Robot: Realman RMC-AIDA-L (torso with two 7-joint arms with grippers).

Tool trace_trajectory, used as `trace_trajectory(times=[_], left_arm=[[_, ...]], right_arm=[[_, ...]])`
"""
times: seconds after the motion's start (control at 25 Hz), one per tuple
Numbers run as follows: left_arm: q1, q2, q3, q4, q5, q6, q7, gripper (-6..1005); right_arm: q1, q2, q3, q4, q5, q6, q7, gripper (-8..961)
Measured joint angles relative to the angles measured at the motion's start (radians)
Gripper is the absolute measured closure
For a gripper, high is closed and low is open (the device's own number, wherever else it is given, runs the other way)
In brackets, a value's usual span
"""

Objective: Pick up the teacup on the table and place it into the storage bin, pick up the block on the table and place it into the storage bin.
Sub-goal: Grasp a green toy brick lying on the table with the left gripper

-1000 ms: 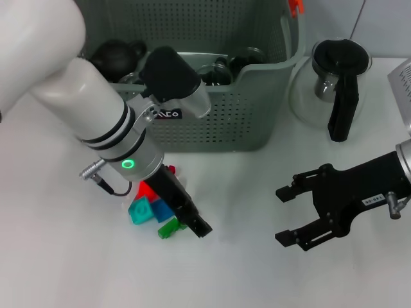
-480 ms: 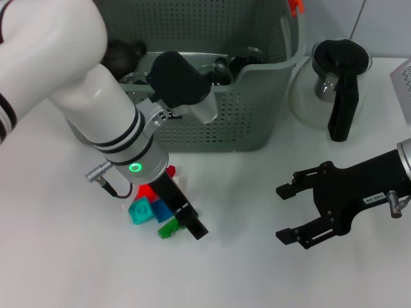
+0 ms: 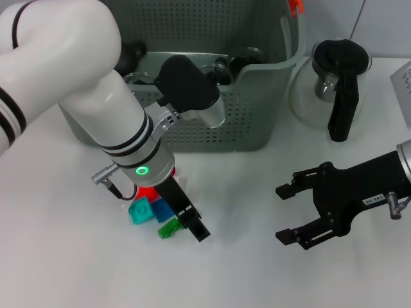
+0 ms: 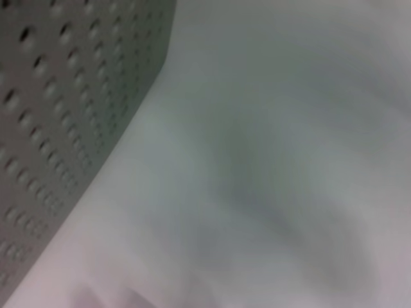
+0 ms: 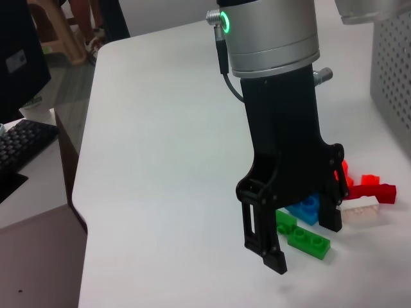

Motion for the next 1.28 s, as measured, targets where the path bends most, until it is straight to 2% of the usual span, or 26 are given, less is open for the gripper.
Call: trace_trajectory(times=[0.96, 1.28], left_arm=[[-0.007, 0.002, 0.04, -0.013, 0.019, -0.02, -0.032, 432], [-0.01, 0.002, 0.04, -0.015, 0.041, -0.032, -0.044, 588]], right_arm=[[0.004, 0.004, 0.005, 0.002, 0.0, 0.004, -0.002, 72], [0.005, 0.007, 0.012, 0.002, 0.0, 0.005, -0.001, 72]])
